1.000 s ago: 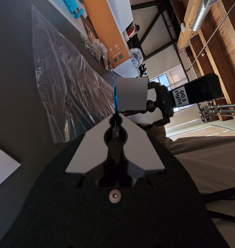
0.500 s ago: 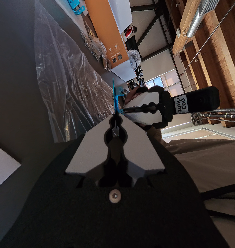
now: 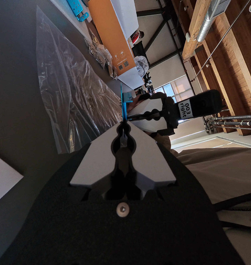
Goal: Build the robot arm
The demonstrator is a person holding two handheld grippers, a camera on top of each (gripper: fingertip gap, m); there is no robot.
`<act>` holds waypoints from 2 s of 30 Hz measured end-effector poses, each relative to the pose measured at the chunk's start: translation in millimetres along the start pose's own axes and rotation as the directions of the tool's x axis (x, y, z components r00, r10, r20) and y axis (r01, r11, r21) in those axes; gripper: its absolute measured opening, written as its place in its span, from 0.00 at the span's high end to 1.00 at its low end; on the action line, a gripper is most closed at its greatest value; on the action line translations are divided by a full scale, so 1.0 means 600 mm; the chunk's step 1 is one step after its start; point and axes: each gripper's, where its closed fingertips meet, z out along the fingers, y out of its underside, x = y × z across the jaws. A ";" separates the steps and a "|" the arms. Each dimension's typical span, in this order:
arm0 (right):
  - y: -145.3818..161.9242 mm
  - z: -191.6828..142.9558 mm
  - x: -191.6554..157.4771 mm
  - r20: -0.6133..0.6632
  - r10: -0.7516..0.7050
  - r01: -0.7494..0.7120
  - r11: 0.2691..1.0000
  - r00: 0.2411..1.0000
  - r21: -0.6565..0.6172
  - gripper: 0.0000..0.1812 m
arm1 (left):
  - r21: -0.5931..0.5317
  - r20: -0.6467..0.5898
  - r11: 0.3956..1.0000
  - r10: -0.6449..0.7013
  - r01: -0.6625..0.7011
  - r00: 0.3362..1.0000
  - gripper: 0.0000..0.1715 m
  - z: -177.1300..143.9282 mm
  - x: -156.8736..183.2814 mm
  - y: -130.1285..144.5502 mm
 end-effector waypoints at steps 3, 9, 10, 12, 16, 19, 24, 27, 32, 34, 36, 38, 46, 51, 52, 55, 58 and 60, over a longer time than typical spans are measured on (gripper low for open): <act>0.002 0.001 0.001 -0.007 -0.012 0.012 1.000 1.000 -0.014 1.00 | 0.000 0.002 1.000 -0.001 0.001 1.000 1.00 0.000 -0.001 0.000; 0.005 0.001 0.001 -0.014 -0.034 0.033 0.998 0.999 -0.045 1.00 | -0.005 0.011 1.000 0.003 -0.003 1.000 1.00 0.000 -0.002 0.001; 0.006 0.001 0.001 -0.015 -0.034 0.034 0.998 0.999 -0.048 1.00 | -0.005 0.013 1.000 0.005 -0.005 1.000 1.00 0.001 -0.003 0.001; 0.007 0.001 0.000 -0.009 -0.029 0.028 0.998 1.000 -0.056 1.00 | -0.007 0.016 1.000 0.005 -0.005 1.000 1.00 0.001 -0.003 0.002; 0.008 0.000 0.000 -0.003 -0.025 0.025 0.998 1.000 -0.065 1.00 | -0.010 0.018 1.000 0.005 -0.005 1.000 1.00 0.002 -0.004 0.002; 0.009 0.000 0.000 -0.003 -0.030 0.030 0.997 1.000 -0.072 0.99 | -0.011 0.019 1.000 0.004 -0.004 1.000 1.00 0.002 -0.004 0.003; 0.009 0.000 -0.002 -0.003 -0.069 0.068 0.995 0.998 -0.066 1.00 | -0.020 0.012 1.000 -0.009 0.009 1.000 1.00 0.003 -0.004 0.005; 0.009 -0.001 -0.003 0.005 -0.063 0.063 0.995 0.998 -0.078 0.99 | -0.021 0.011 1.000 -0.006 0.007 1.000 1.00 0.003 -0.003 0.005; 0.010 -0.002 -0.003 0.011 -0.046 0.047 0.995 0.999 -0.085 0.99 | -0.021 0.013 1.000 -0.007 0.007 1.000 1.00 0.003 -0.004 0.005; 0.009 -0.003 -0.004 0.016 -0.043 0.044 0.995 0.999 -0.085 0.99 | -0.021 0.014 1.000 -0.006 0.006 1.000 1.00 0.003 -0.004 0.005; 0.010 -0.003 -0.004 0.017 -0.041 0.042 0.995 0.999 -0.087 0.99 | -0.023 0.015 1.000 -0.006 0.006 1.000 1.00 0.003 -0.004 0.005; 0.010 -0.003 -0.004 0.017 -0.040 0.042 0.995 0.999 -0.087 0.99 | -0.022 0.016 1.000 -0.005 0.005 1.000 1.00 0.003 -0.004 0.005; 0.010 -0.001 -0.003 0.012 -0.045 0.046 0.995 0.999 -0.087 0.99 | -0.024 0.013 1.000 -0.012 0.012 1.000 1.00 0.003 -0.005 0.006; 0.011 0.000 -0.002 -0.002 -0.087 0.086 0.992 0.996 -0.097 1.00 | -0.024 0.014 0.999 -0.020 0.020 1.000 1.00 0.003 -0.005 0.006; 0.011 -0.001 -0.003 -0.002 -0.087 0.087 0.991 0.996 -0.099 0.99 | -0.025 0.013 0.999 -0.021 0.021 1.000 1.00 0.003 -0.005 0.006; 0.011 -0.002 -0.003 0.006 -0.074 0.074 0.992 0.997 -0.101 0.99 | -0.022 0.015 1.000 -0.022 0.022 1.000 1.00 0.003 -0.006 0.005; 0.011 -0.003 -0.003 0.007 -0.068 0.068 0.993 0.998 -0.101 0.99 | -0.022 0.014 0.999 -0.024 0.024 1.000 1.00 0.003 -0.006 0.005; 0.011 -0.003 -0.003 0.007 -0.068 0.068 0.992 0.998 -0.102 0.99 | -0.022 0.013 0.999 -0.025 0.025 1.000 1.00 0.003 -0.006 0.005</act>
